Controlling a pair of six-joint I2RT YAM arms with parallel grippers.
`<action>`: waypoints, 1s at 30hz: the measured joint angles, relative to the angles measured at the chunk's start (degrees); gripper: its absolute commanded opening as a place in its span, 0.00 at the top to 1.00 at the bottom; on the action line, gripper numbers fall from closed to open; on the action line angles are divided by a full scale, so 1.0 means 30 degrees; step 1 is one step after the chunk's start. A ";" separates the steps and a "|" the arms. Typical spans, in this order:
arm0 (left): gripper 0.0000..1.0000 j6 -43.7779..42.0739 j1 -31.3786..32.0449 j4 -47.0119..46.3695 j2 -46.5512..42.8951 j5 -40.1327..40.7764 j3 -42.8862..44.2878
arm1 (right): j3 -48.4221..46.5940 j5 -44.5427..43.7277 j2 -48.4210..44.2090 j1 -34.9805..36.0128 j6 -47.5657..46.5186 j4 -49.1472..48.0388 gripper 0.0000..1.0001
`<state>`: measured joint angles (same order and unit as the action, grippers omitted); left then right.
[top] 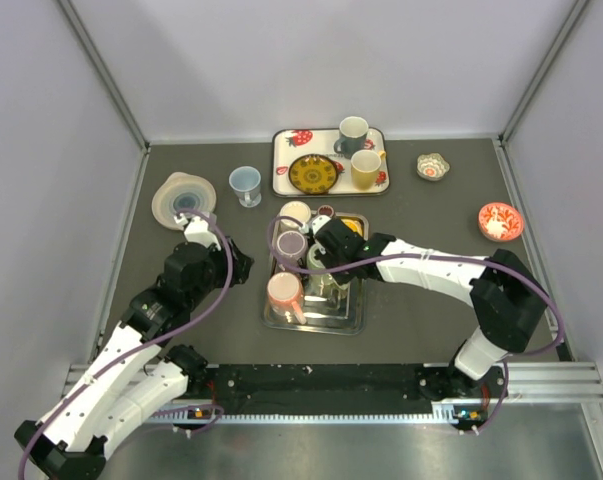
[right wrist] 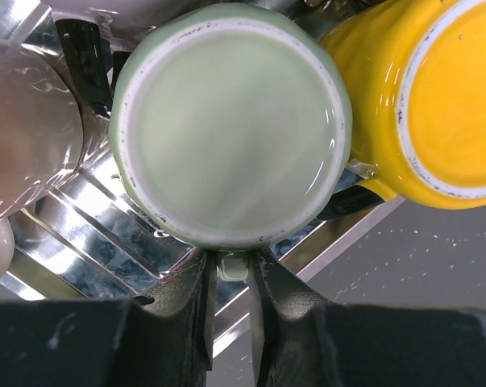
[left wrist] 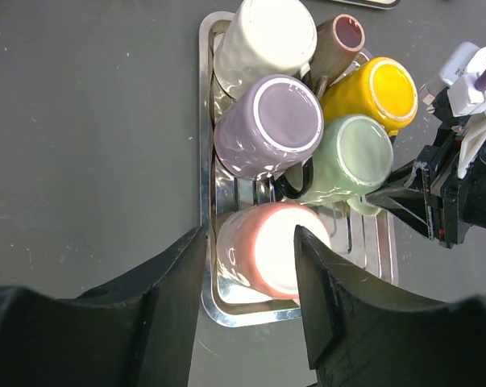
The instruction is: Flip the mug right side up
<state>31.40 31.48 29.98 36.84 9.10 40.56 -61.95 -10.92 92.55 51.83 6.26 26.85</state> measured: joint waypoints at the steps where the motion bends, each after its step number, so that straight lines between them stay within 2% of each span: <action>1: 0.47 0.0000 0.0000 0.0000 0.0000 -0.0036 -0.0029 | 0.0000 0.0000 0.0000 0.0000 0.0051 0.0007 1.00; 12: 0.52 0.0277 0.0000 -0.0007 -0.0211 -0.0087 -0.0313 | 0.0423 -0.0036 -0.0488 0.0102 0.0488 -0.0131 1.00; 23: 0.48 0.0867 0.0000 -0.0357 -0.0714 0.0328 -0.0313 | 0.0874 0.0386 -0.5027 0.0721 0.1173 0.1625 1.00; 26: 0.40 0.1115 0.0000 -0.0641 -0.0743 0.0321 -0.0313 | 0.1166 0.0896 -0.6681 0.0758 0.1931 0.1880 1.00; 28: 0.27 0.1443 0.0000 -0.0976 -0.0860 0.0226 -0.0379 | 0.1413 0.1319 -0.7665 0.0758 0.2572 0.1931 1.00; 30: 0.06 0.1734 -0.0007 -0.1785 -0.1253 -0.0357 -0.0692 | 0.1800 0.1843 -0.8867 0.0736 0.3402 0.1749 1.00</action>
<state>36.60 31.46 24.62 33.08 8.03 38.48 -56.55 -5.39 65.95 54.04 16.47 32.10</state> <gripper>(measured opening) 0.711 0.172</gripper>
